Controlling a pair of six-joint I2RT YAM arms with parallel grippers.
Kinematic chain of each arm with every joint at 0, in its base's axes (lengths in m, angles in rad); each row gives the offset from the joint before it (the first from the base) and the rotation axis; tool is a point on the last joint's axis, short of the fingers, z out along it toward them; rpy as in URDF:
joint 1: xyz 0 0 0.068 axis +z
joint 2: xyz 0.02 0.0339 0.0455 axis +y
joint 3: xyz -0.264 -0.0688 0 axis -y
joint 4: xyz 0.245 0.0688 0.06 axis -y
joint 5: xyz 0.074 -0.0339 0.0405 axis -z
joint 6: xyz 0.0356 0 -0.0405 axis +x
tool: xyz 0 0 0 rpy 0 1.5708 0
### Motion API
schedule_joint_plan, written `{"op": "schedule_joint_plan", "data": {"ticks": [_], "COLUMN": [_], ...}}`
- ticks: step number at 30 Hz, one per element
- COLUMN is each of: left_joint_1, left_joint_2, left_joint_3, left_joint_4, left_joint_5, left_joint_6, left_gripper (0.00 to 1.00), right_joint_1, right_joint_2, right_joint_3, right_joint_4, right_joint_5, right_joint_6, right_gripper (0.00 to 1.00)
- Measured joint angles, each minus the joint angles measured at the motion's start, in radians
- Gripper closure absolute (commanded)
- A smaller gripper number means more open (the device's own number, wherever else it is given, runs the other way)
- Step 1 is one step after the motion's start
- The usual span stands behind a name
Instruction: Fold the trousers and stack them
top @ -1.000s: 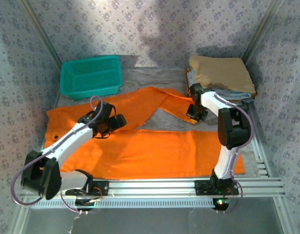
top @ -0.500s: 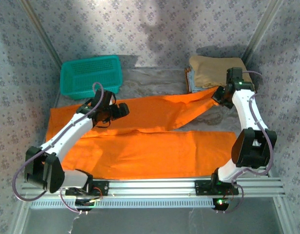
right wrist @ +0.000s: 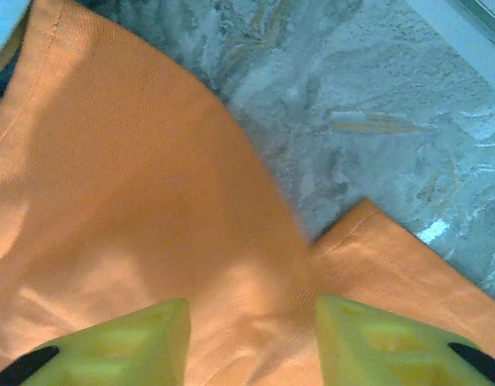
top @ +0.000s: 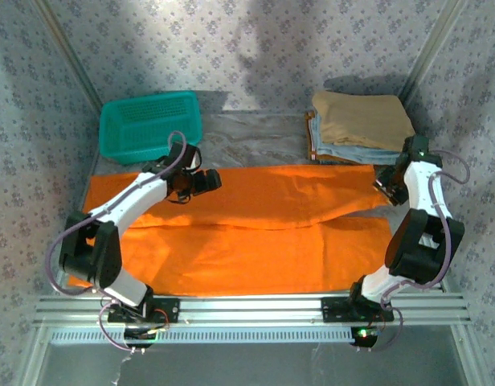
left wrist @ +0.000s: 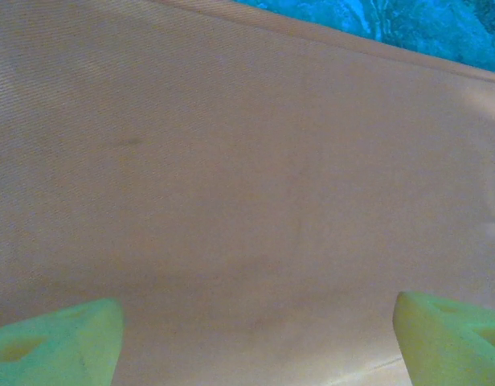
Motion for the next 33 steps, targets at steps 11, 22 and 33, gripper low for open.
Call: {"op": "schedule_joint_plan", "data": {"ticks": [11, 22, 33], "left_joint_1": [0.014, 0.170, 0.192], "left_joint_2": [0.183, 0.348, 0.453], "left_joint_3": [0.091, 0.123, 0.283], "left_joint_4": [0.022, 0.071, 0.058], "left_joint_5": [0.002, 0.034, 0.068], "left_joint_6": [-0.008, -0.057, 0.004], "left_gripper": [0.11, 0.11, 0.09], "right_joint_1": [0.248, 0.363, 0.353], "right_joint_2": [-0.032, 0.379, 0.421], "right_joint_3": [-0.007, 0.058, 0.118], "right_joint_4": [0.041, 0.163, 0.190], "right_joint_5": [0.059, -0.047, -0.077], "right_joint_6": [0.015, 0.043, 0.042], "right_gripper": [0.79, 0.99, 0.97]}}
